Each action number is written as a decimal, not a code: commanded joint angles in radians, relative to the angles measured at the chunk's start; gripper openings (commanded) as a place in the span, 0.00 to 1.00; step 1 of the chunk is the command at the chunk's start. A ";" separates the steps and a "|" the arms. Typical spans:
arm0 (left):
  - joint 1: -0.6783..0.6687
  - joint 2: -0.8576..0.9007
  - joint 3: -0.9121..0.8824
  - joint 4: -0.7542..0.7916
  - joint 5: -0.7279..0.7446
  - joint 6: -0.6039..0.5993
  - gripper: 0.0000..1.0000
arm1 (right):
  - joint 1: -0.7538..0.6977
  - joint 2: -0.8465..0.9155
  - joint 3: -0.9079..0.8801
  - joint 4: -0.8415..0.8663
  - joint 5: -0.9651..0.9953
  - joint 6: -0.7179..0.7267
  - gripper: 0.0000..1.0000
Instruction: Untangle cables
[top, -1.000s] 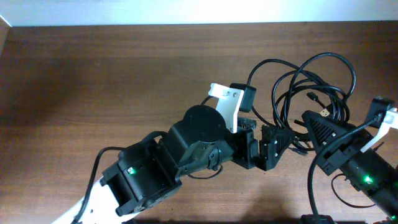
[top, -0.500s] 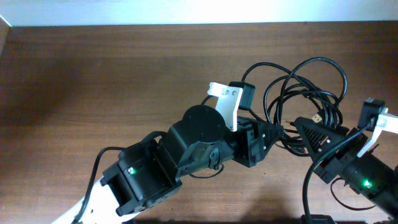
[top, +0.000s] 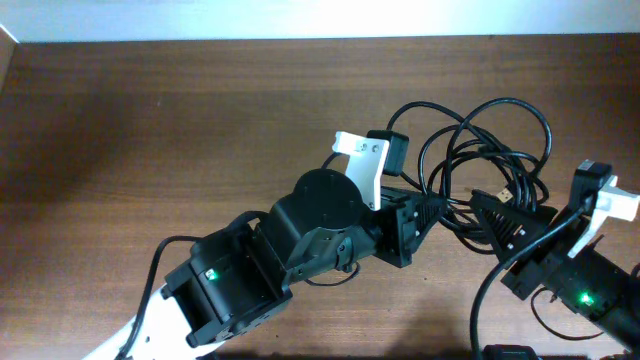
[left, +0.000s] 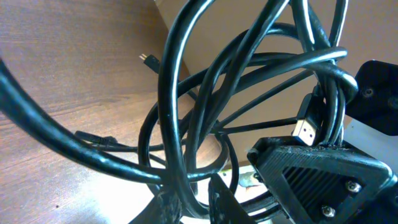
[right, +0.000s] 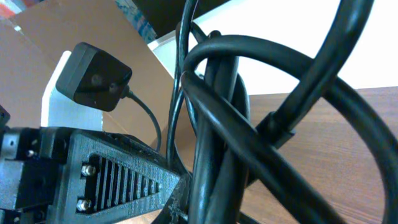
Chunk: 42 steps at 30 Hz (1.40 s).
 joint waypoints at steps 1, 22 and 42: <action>0.000 -0.063 0.009 0.007 -0.023 0.034 0.16 | -0.002 -0.002 0.009 -0.020 0.054 -0.048 0.04; 0.039 -0.213 0.009 -0.174 -0.316 -0.179 0.99 | -0.002 -0.002 0.009 0.152 0.092 0.296 0.04; 0.039 -0.007 0.009 0.148 -0.047 -0.267 0.68 | -0.002 -0.002 0.009 0.174 -0.003 0.296 0.04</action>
